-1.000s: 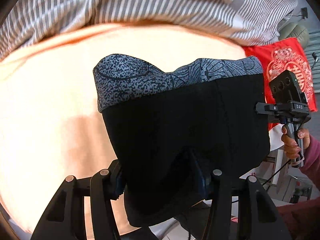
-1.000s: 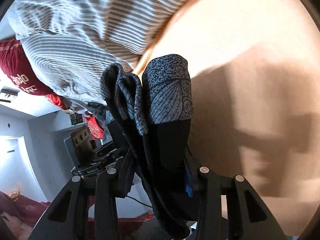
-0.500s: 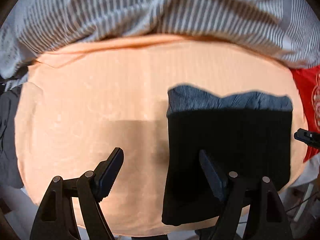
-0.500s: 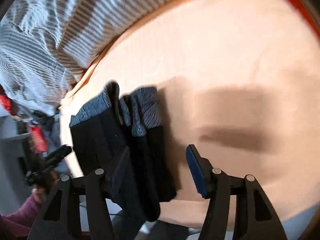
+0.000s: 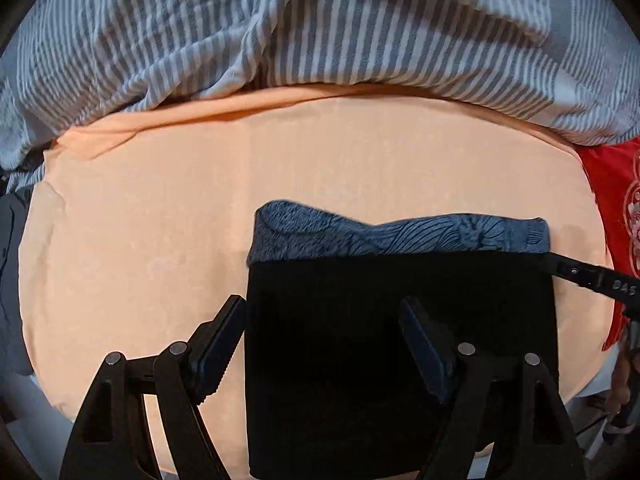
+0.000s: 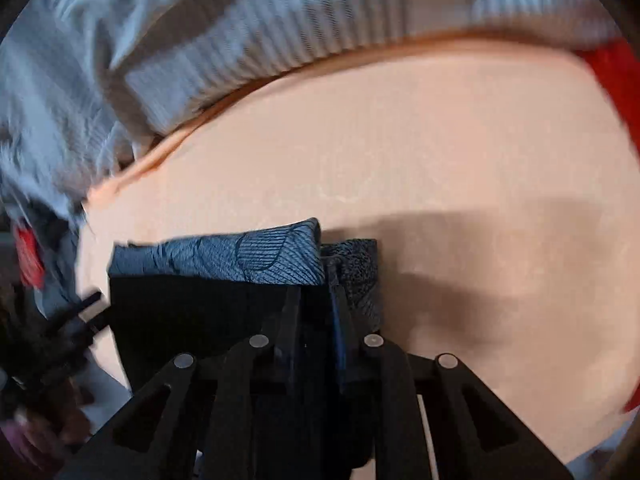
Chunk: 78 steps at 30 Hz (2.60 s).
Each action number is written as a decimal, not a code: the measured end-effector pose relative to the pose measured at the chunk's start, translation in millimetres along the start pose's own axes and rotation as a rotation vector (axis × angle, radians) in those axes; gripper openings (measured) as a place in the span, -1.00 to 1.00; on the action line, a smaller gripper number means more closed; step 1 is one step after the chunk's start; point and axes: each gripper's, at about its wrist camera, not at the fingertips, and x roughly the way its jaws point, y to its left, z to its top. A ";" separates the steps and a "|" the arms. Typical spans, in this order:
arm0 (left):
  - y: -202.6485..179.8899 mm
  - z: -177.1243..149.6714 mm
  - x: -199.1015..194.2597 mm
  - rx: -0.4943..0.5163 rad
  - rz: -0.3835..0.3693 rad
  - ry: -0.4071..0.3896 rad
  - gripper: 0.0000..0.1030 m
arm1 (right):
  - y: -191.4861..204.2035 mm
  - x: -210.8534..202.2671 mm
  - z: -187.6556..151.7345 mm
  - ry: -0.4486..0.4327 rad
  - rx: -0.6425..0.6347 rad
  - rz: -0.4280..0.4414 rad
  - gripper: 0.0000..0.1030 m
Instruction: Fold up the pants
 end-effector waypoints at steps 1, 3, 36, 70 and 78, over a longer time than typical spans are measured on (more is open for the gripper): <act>2.2 -0.3 -1.6 -0.006 0.011 -0.005 0.54 | 0.2 -1.6 0.6 0.001 -0.001 0.005 -0.69; 7.7 0.3 -5.8 -0.020 0.032 -0.021 0.54 | 8.0 -8.4 -3.4 -0.005 -0.062 -0.050 -0.69; 7.0 -36.6 1.1 0.052 0.058 -0.016 0.73 | 68.1 5.9 -87.0 0.016 -0.184 -0.157 0.66; 32.5 -139.9 -47.9 0.186 0.023 0.017 1.00 | 112.0 -50.0 -190.9 -0.080 -0.027 -0.361 0.99; 19.7 -146.5 -40.8 0.160 0.044 0.033 1.00 | 114.2 -40.2 -183.5 -0.068 -0.057 -0.400 0.99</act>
